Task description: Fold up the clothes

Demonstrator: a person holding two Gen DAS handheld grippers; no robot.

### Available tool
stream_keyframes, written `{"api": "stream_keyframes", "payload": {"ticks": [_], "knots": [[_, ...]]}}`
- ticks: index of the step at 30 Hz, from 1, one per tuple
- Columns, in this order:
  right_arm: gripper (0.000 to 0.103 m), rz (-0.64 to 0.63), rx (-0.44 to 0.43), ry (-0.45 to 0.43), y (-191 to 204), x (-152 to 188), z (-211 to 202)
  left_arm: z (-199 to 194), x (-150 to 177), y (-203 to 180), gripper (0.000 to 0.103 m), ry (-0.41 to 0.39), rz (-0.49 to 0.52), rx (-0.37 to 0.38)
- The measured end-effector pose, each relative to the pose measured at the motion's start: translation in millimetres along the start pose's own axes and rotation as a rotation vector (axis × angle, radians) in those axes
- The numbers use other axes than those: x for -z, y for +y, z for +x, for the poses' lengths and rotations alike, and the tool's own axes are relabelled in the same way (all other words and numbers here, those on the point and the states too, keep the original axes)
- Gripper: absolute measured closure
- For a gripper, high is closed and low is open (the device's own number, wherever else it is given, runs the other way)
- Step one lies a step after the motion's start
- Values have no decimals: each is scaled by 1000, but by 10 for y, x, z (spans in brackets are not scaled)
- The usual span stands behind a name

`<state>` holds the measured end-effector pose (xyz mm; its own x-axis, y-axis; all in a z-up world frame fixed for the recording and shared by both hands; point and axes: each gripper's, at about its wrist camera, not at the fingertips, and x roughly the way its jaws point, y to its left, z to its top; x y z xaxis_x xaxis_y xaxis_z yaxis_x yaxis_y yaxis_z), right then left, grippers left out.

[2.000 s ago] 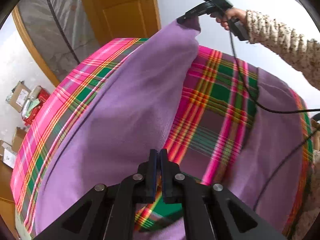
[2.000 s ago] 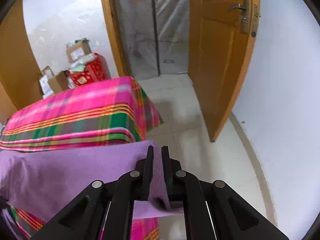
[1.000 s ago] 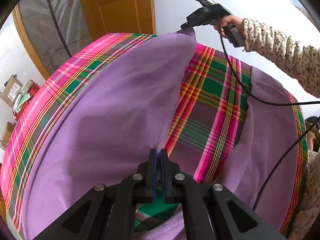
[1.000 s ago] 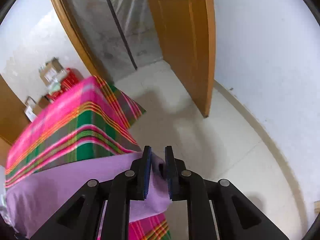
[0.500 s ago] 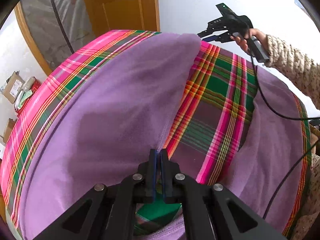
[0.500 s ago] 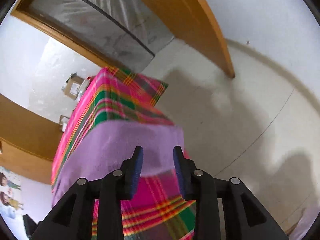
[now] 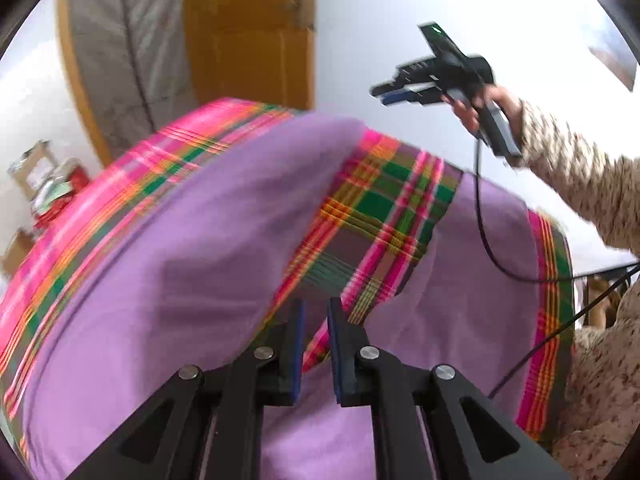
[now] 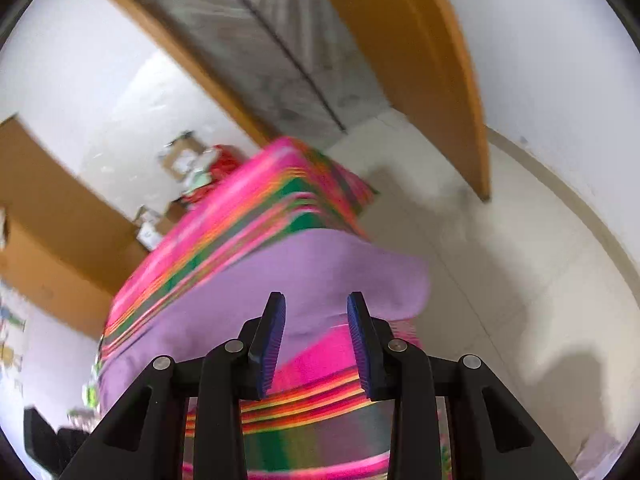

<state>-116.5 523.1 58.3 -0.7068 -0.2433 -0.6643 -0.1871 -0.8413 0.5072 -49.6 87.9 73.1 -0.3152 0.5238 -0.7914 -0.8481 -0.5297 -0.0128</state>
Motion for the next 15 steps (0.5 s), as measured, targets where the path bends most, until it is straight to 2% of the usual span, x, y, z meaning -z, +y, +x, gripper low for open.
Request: {"api": "stream_keyframes", "payload": {"ticks": [6,10,15], "knots": [[68,-233,-81,4,866,170,-250,-791,406,364,88,-48,-177,-176],[68,-365,-140,43,1425,397,-287,-1162,819,578,86,-13,-277,-305],[64,-509,-201,113,2063,847,-174,-1444,1360,754,82,13,-415,-377]]}}
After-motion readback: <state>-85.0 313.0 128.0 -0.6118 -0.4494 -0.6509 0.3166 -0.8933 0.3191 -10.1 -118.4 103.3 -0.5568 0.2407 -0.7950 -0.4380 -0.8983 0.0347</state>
